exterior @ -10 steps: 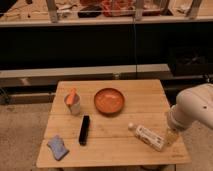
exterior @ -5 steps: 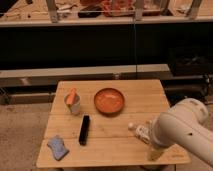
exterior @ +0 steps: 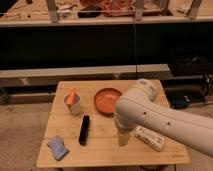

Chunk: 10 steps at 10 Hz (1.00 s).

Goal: Move the arm in a circular motion

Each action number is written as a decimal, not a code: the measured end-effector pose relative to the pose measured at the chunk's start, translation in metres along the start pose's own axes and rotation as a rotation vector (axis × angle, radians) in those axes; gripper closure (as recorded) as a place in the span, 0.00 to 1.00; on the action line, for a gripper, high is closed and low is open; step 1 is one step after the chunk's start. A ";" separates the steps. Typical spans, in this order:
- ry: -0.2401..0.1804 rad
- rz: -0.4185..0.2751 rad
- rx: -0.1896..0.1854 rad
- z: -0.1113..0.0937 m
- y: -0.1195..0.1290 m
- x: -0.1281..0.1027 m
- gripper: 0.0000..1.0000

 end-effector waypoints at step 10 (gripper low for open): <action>0.023 -0.004 -0.130 0.039 -0.229 0.026 0.20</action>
